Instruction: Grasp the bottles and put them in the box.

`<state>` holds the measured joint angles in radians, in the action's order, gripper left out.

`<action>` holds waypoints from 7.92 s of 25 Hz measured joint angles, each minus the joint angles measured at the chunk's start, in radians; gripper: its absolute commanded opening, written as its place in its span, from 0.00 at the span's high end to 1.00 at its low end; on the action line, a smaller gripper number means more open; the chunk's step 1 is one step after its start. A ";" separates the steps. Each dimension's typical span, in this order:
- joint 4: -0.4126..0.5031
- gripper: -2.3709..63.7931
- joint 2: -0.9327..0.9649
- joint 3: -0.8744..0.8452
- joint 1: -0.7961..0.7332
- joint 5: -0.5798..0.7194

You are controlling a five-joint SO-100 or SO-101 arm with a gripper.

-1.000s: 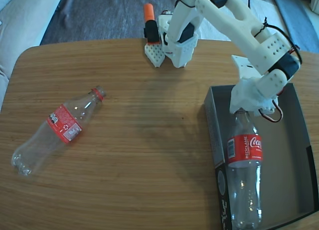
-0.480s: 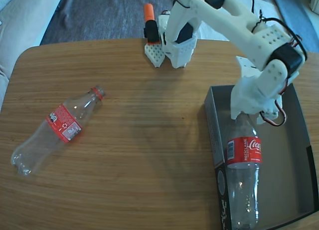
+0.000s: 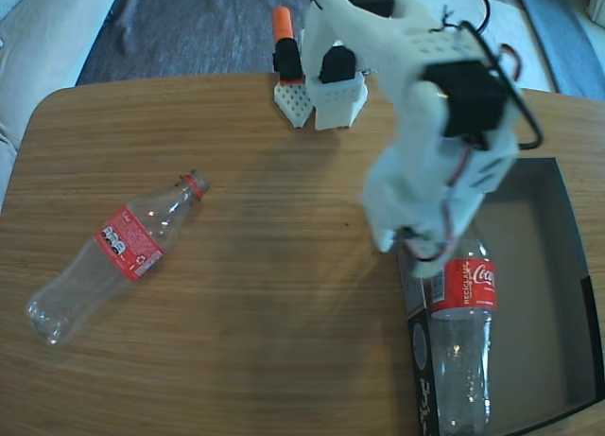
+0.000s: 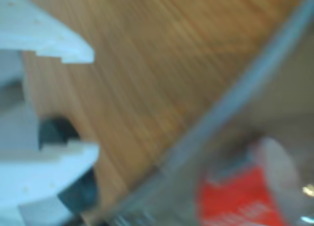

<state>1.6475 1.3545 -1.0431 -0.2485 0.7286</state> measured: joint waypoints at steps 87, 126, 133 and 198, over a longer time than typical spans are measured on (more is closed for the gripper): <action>-0.798 0.36 0.380 -1.094 1.032 1.178; -0.831 0.36 0.336 -1.097 1.095 0.953; -0.916 0.36 0.262 -1.097 1.114 0.953; -0.098 0.97 0.222 -0.322 0.387 0.337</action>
<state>1.5493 1.5769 -1.3652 0.1381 1.0661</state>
